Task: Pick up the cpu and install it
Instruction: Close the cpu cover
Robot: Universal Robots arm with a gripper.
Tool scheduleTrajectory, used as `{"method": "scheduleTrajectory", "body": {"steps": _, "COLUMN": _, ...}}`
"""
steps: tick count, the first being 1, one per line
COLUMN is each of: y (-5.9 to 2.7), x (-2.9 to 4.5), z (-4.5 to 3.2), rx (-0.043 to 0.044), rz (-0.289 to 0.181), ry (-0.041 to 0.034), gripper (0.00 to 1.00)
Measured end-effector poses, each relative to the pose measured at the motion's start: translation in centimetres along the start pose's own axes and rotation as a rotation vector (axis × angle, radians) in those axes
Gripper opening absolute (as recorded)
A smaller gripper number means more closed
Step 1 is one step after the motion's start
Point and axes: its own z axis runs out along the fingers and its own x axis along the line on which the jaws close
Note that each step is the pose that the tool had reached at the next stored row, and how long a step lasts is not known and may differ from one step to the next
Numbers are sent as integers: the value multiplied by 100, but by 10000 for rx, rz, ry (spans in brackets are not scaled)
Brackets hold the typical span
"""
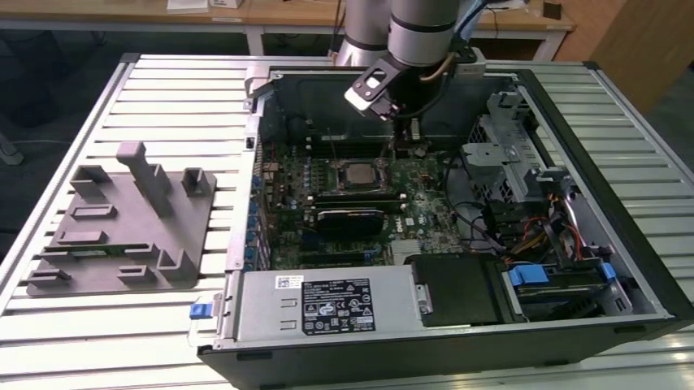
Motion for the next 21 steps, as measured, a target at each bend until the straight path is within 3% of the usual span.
{"method": "scheduleTrajectory", "body": {"steps": 6, "y": -211, "x": 3, "z": -10, "rx": -9, "rz": 3, "ry": 8, "gripper": 11}}
{"method": "scheduleTrajectory", "body": {"steps": 13, "y": -233, "x": 2, "z": -10, "rx": -9, "rz": 2, "ry": 2, "gripper": 11}}
{"method": "scheduleTrajectory", "body": {"steps": 14, "y": -232, "x": 3, "z": -8, "rx": 35, "rz": 2, "ry": 3, "gripper": 11}}
{"method": "scheduleTrajectory", "body": {"steps": 18, "y": -225, "x": 3, "z": -3, "rx": 438, "rz": -7, "ry": -3, "gripper": 11}}
{"method": "scheduleTrajectory", "body": {"steps": 21, "y": -225, "x": 3, "z": -4, "rx": 486, "rz": -8, "ry": -10, "gripper": 11}}
